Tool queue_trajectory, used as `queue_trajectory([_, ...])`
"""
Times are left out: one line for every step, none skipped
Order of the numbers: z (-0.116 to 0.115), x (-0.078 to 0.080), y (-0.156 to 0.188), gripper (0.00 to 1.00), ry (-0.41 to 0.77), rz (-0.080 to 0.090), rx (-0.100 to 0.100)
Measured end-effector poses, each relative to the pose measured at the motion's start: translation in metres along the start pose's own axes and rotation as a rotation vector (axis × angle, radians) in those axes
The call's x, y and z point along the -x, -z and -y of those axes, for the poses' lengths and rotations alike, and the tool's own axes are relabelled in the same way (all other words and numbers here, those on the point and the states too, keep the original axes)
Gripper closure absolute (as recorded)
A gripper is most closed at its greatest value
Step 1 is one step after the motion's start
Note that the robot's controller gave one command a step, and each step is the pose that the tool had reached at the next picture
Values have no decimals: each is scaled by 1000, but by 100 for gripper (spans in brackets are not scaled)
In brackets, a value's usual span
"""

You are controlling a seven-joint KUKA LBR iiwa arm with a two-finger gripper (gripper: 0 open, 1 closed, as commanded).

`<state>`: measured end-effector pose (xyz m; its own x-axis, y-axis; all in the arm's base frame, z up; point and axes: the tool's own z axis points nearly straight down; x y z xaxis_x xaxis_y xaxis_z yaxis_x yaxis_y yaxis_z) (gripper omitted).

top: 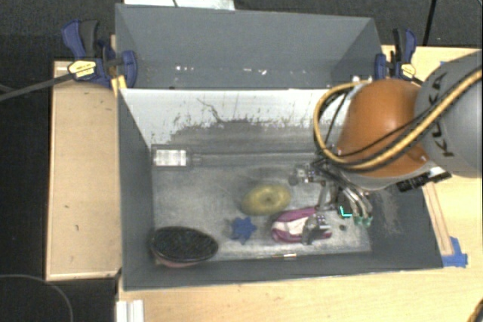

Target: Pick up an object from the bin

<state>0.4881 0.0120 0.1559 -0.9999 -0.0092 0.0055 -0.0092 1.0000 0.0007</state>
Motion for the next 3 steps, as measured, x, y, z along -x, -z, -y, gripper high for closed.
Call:
queue_trajectory([4, 12, -79, 0, 190, 11, -1])
queue_trajectory([4, 13, -77, 100, 189, 13, -1])
queue_trajectory([-4, 28, 46, 100, 504, 12, -3])
